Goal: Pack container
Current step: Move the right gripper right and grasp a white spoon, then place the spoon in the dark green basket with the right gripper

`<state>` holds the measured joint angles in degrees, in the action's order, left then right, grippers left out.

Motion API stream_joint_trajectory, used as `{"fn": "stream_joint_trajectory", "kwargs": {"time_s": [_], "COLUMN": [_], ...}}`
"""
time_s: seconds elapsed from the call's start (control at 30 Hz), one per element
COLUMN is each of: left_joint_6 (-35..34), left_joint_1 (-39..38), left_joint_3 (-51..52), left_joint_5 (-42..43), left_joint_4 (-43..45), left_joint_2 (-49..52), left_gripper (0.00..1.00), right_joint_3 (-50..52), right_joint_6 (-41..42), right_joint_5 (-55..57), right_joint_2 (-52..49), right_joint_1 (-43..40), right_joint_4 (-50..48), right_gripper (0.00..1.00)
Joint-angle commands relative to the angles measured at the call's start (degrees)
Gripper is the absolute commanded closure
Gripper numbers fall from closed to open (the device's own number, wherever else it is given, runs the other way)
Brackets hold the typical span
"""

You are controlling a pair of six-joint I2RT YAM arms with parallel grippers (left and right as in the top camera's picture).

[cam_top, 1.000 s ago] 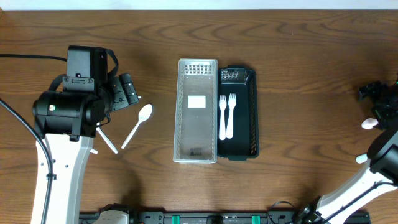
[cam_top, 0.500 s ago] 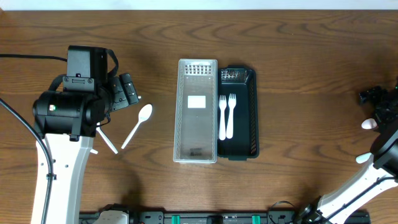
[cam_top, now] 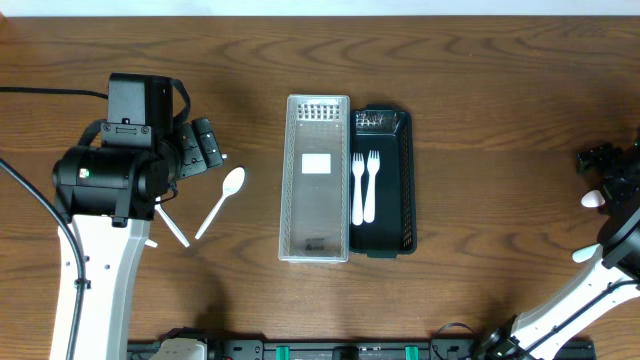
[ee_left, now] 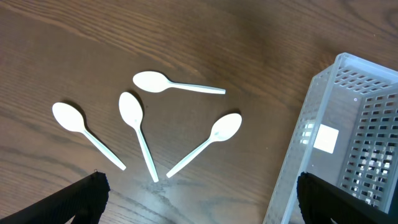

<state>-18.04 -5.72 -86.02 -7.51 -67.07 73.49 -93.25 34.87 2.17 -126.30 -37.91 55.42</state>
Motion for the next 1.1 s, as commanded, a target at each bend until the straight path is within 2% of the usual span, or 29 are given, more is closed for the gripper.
{"fn": "stream_joint_trajectory", "kwargs": {"time_s": [0.0, 0.2, 0.27, 0.4, 0.53, 0.67, 0.73, 0.93, 1.07], "left_joint_6": [-0.31, -0.31, -0.31, -0.31, -0.31, -0.31, -0.28, -0.28, -0.26], "left_joint_1": [0.28, 0.28, 0.28, 0.28, 0.28, 0.28, 0.28, 0.28, 0.28], "left_joint_3": [0.20, 0.20, 0.20, 0.20, 0.20, 0.20, 0.20, 0.20, 0.20], "left_joint_5": [-0.66, -0.66, -0.66, -0.66, -0.66, -0.66, -0.66, -0.66, -0.68], "left_joint_4": [-0.15, -0.17, -0.15, -0.15, -0.17, -0.17, -0.15, -0.15, -0.15], "left_joint_2": [0.28, 0.28, 0.28, 0.28, 0.28, 0.28, 0.28, 0.28, 0.28], "left_gripper": [0.02, 0.02, 0.02, 0.02, 0.02, 0.02, 0.02, 0.02, 0.02], "right_joint_3": [0.42, 0.42, 0.42, 0.42, 0.42, 0.42, 0.42, 0.42, 0.42], "right_joint_6": [-0.90, -0.87, -0.87, -1.14, -1.27, -6.54, -7.13, -8.22, -10.38], "right_joint_5": [1.03, 1.01, 1.01, 0.96, 0.74, -4.00, -4.11, -3.91, -3.93], "right_joint_2": [-1.33, -1.33, -1.33, -1.33, -1.33, -1.33, -1.25, 1.51, 7.30], "right_joint_1": [-0.44, -0.42, -0.37, -0.37, -0.37, -0.09, 0.37, 4.26, 10.64], "right_joint_4": [0.17, 1.05, 1.16, 1.20, 1.77, 1.79, 2.01, 2.23, 1.84], "right_gripper": [0.10, 0.56, 0.66, 0.74, 0.86, 0.88, 0.98, 0.98, 0.99]}}
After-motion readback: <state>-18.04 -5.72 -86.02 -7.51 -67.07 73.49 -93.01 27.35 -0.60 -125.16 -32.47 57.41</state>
